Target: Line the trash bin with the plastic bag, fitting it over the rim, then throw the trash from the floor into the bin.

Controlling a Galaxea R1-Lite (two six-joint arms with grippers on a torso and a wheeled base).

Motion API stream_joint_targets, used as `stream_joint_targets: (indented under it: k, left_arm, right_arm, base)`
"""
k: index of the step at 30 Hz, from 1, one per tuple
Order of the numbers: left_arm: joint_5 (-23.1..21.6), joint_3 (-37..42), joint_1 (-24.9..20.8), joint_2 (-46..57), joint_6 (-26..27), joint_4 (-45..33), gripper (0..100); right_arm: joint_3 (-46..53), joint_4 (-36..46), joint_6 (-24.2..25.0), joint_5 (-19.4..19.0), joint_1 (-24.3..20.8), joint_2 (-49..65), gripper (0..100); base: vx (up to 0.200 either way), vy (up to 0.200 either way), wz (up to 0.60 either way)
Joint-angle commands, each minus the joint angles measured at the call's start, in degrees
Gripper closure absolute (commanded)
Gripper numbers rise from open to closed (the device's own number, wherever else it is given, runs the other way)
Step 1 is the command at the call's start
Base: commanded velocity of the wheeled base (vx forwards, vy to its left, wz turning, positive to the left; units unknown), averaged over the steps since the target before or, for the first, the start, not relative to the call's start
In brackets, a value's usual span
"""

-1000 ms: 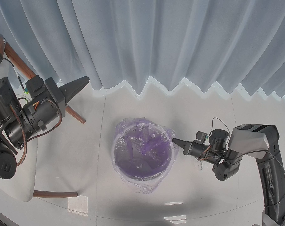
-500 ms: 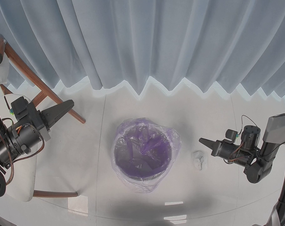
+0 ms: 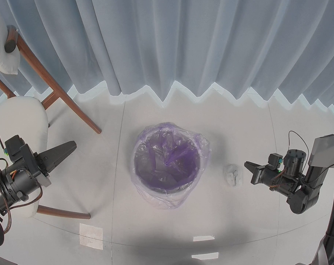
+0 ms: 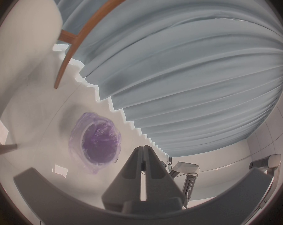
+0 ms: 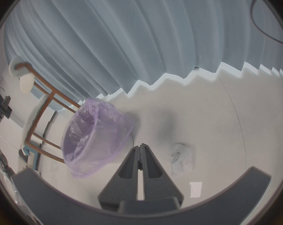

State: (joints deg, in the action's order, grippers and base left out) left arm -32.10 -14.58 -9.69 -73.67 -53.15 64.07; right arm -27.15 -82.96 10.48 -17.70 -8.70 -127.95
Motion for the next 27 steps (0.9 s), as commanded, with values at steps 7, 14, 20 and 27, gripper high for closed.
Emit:
stream_joint_targets:
  k: [7,14,20,27]
  left_arm:
    - [0.4,5.2,4.5,5.6,1.0,0.3,100]
    - [0.5,8.8,8.1,7.5,7.8,-0.4,100]
    - [0.5,11.9,8.7,10.2,7.9,-0.4,100]
    - [0.5,14.4,10.1,12.2,8.0,-0.4,100]
  right_arm:
    - [-11.7,8.5,-2.6,2.5,-0.1,-6.1,100]
    - [-25.3,26.4,-4.1,5.0,-0.9,-8.4,0]
    - [-39.7,37.4,-9.9,9.9,-2.0,-16.1,0]
    - [-55.6,43.8,-16.3,14.5,-2.5,-26.1,0]
  base:
    - [-0.171,0.0,0.0]
    - [0.0,0.0,0.0]
    - [0.0,0.0,0.0]
    - [0.0,0.0,0.0]
